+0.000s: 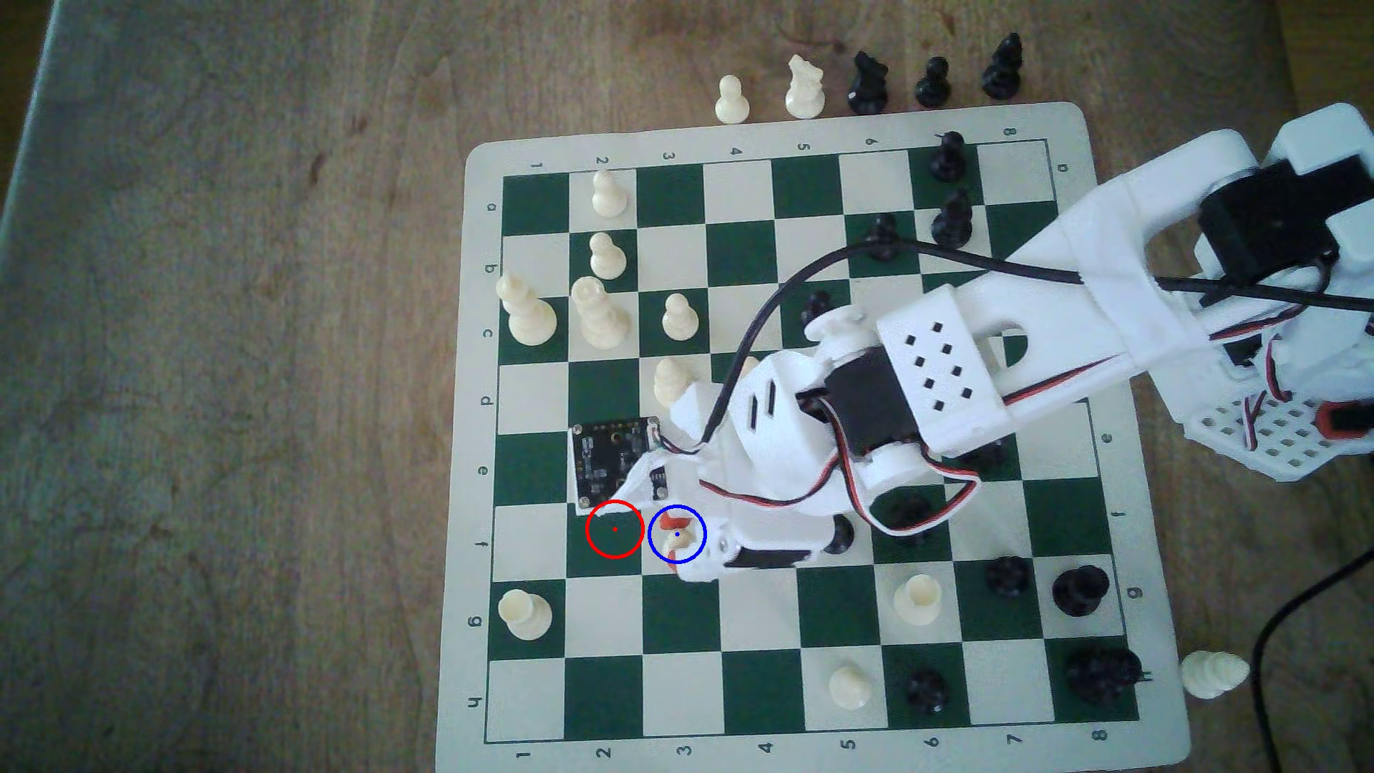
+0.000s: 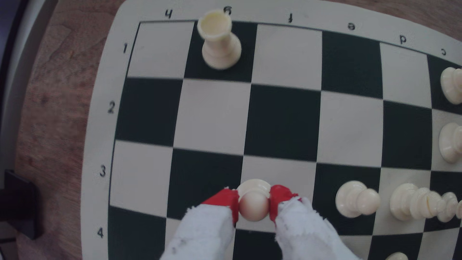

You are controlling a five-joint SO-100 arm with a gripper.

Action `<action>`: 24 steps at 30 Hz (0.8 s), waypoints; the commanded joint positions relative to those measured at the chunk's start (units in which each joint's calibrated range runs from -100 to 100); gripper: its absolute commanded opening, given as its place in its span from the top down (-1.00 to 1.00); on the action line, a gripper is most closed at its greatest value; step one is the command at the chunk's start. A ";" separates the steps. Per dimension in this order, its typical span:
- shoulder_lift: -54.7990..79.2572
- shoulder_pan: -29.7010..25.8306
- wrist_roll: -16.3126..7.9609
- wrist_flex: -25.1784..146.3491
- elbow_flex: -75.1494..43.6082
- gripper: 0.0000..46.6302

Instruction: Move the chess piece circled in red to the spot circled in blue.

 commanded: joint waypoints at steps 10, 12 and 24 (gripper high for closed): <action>-1.59 1.55 -0.05 -2.14 -2.07 0.99; -1.34 1.78 0.05 -2.22 -2.16 0.99; 1.64 1.31 0.15 -2.30 -3.25 0.99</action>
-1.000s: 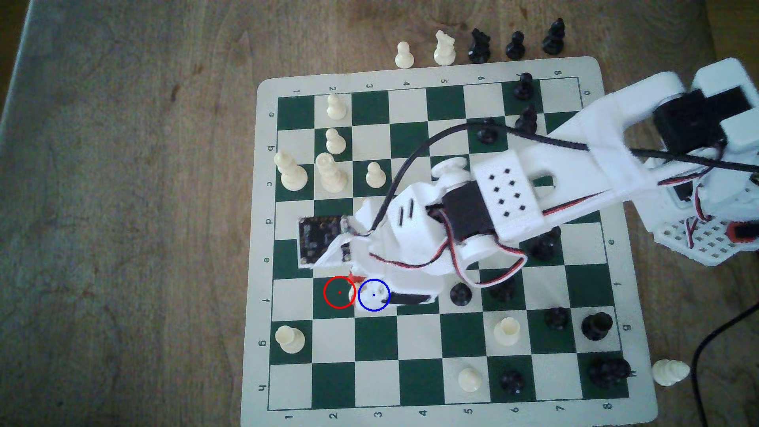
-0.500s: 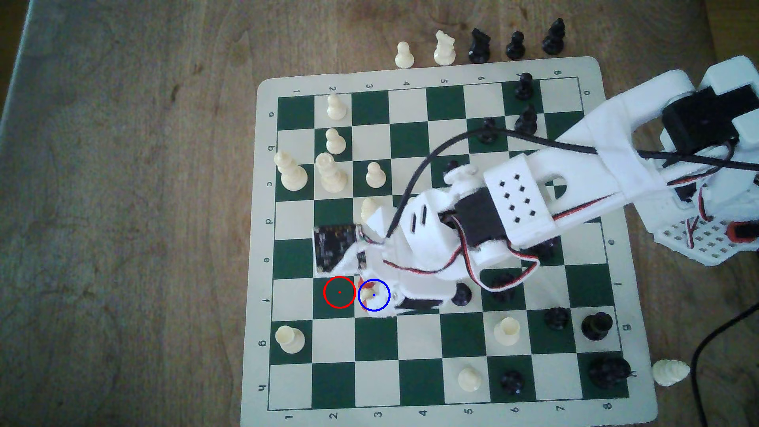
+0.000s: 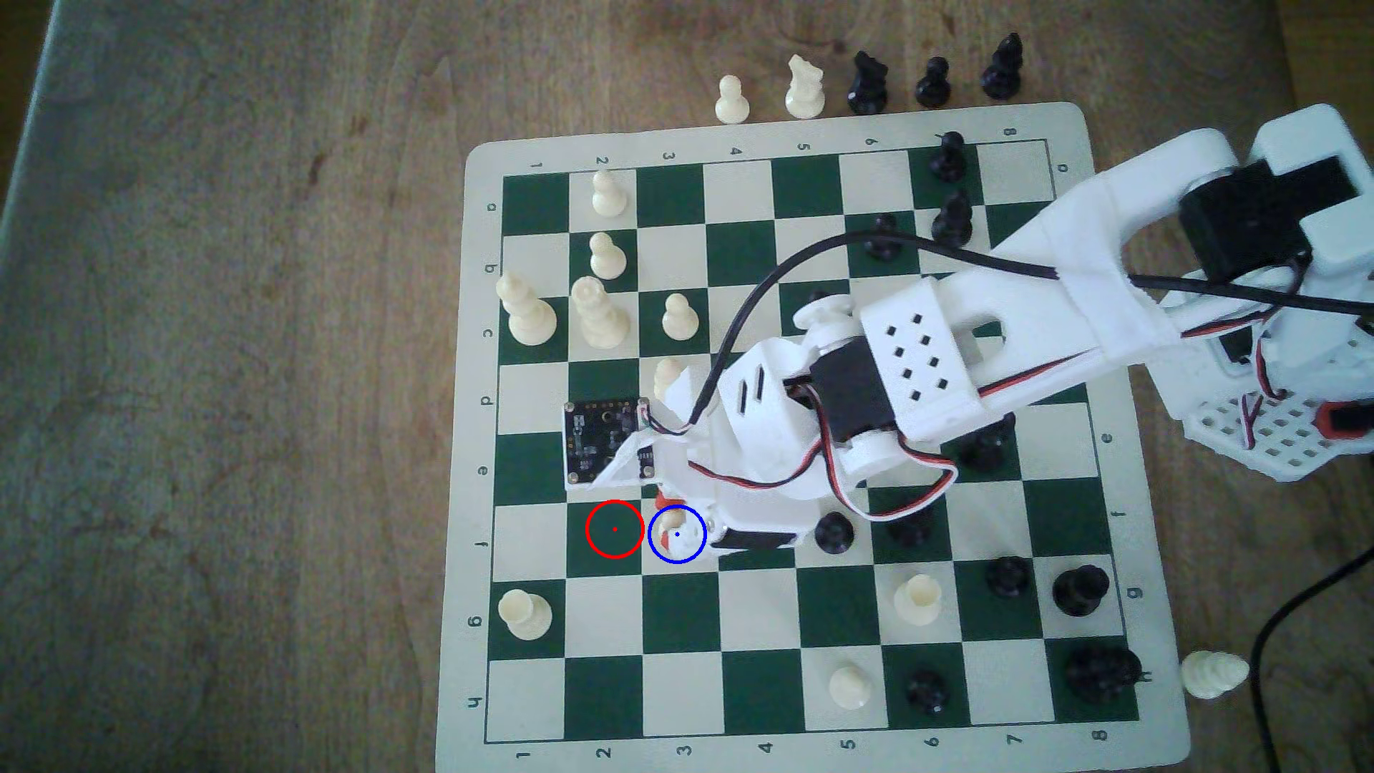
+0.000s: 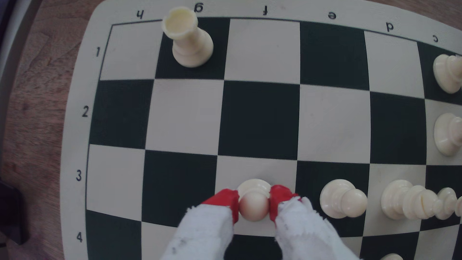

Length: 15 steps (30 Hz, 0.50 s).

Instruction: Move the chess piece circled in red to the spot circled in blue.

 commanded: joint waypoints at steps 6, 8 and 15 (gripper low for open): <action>-1.29 -0.16 0.15 -1.19 -3.70 0.99; -0.87 -0.16 0.15 -1.19 -3.97 0.99; -0.19 -0.16 0.15 -1.19 -4.79 0.99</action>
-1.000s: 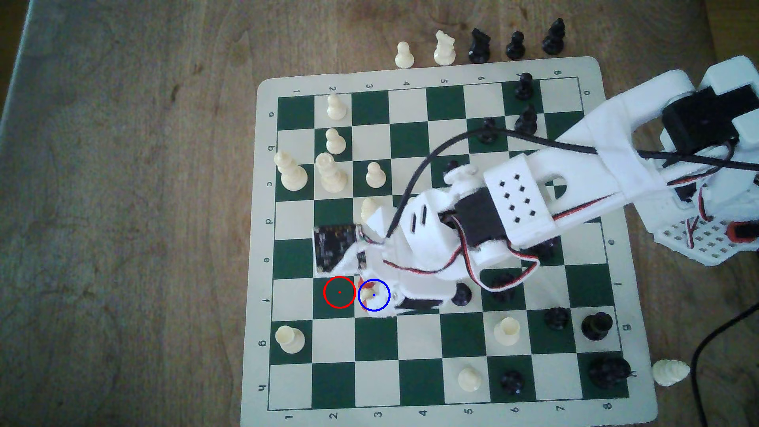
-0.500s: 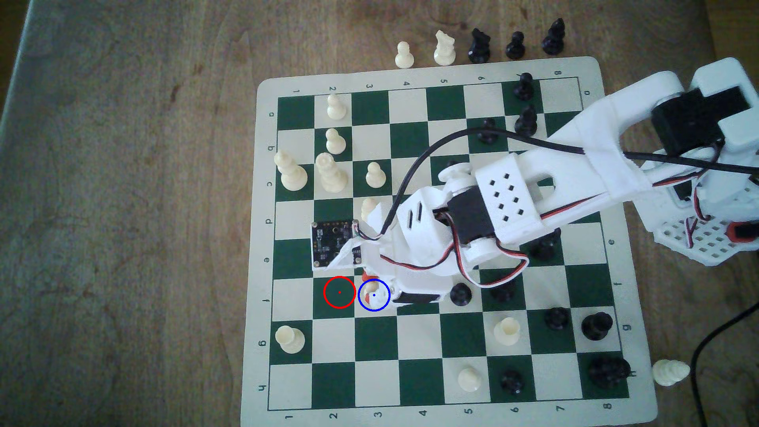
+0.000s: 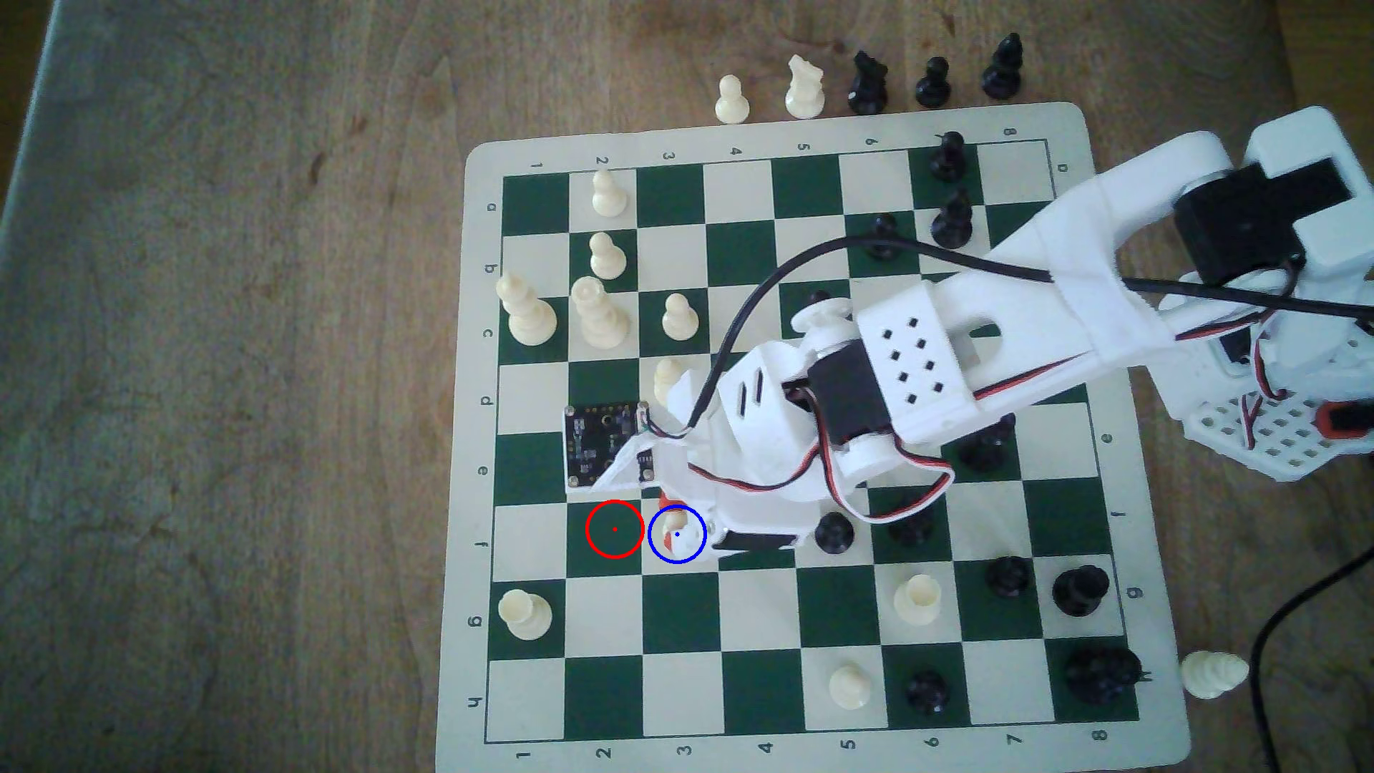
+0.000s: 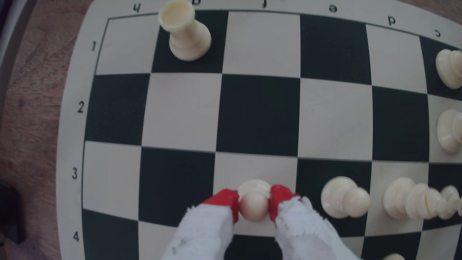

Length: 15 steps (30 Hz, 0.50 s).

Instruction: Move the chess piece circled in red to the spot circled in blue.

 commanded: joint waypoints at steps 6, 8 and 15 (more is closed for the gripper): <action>-0.60 -0.31 -0.10 -1.19 -5.60 0.79; -0.60 -0.31 -0.10 -1.19 -5.60 0.47; -3.49 0.78 -0.63 -0.62 -5.60 0.04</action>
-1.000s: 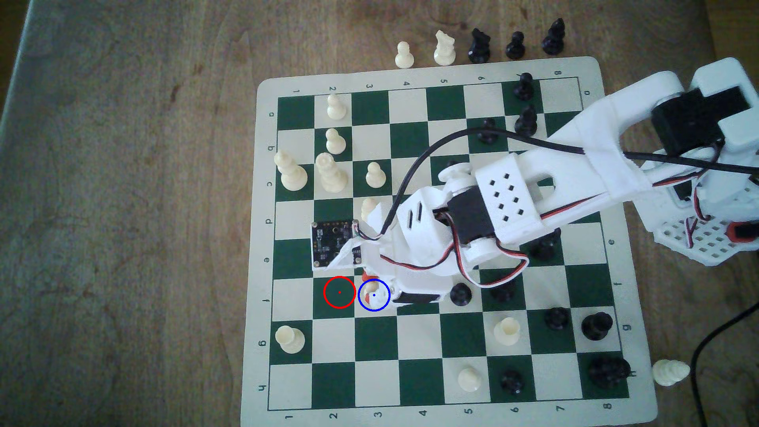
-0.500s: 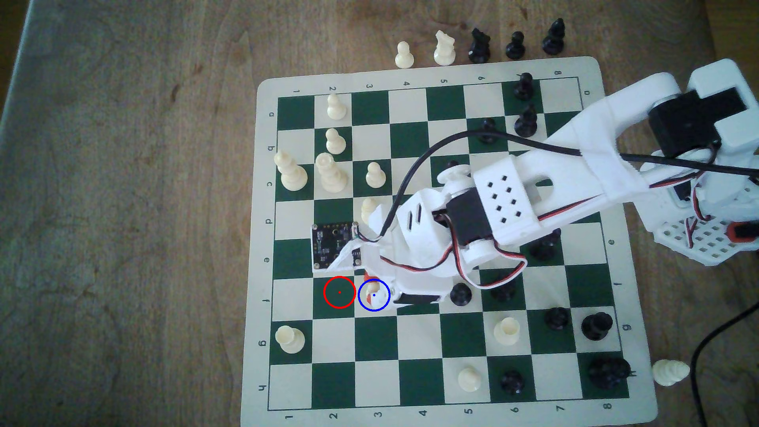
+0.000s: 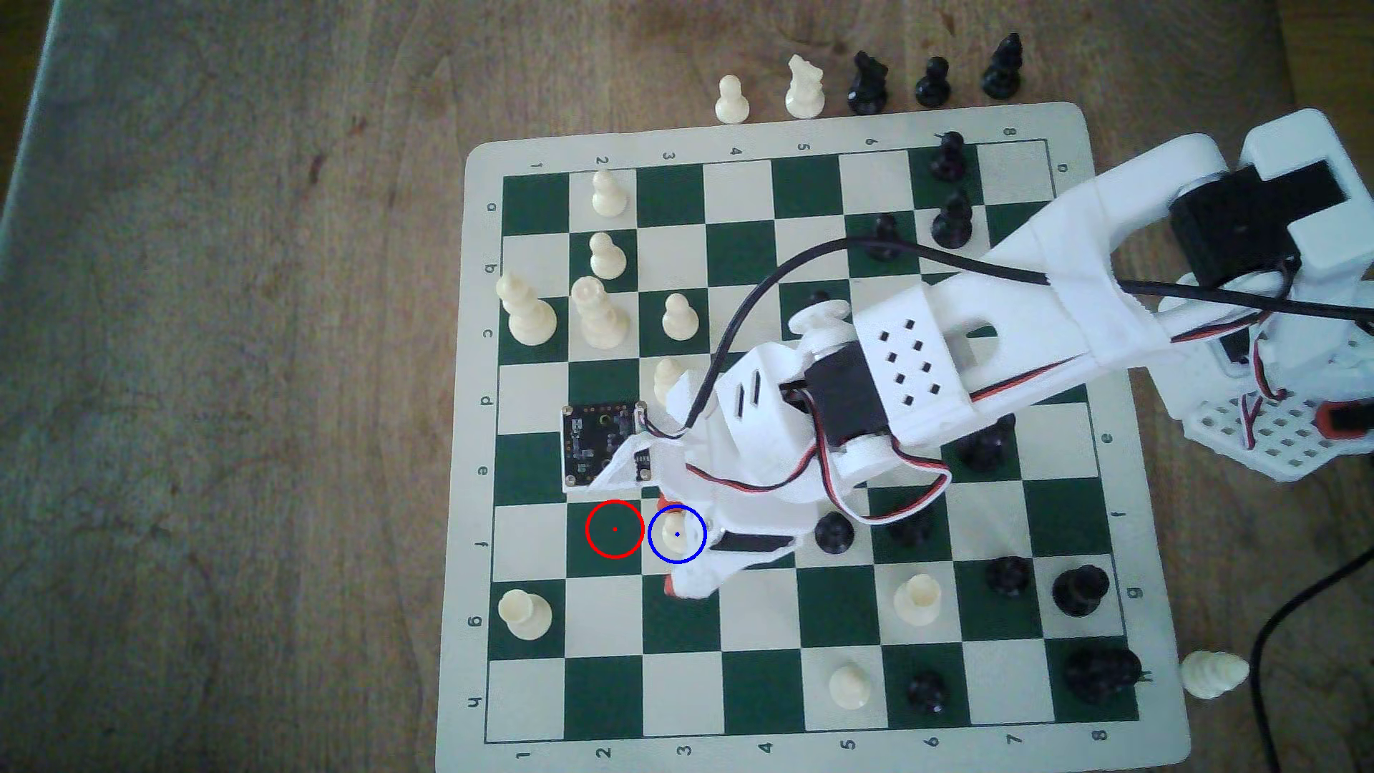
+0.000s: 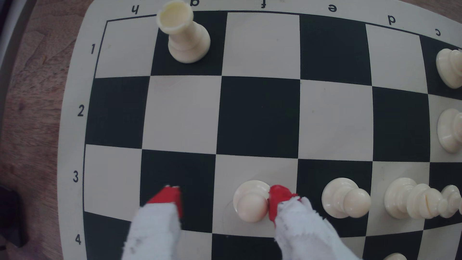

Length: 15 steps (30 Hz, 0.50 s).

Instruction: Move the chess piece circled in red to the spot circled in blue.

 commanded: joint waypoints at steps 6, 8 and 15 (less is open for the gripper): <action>-9.26 0.79 -0.73 3.23 -5.33 0.04; -12.82 0.71 -0.73 5.45 -4.79 0.03; -22.93 0.32 -0.73 10.03 0.38 0.02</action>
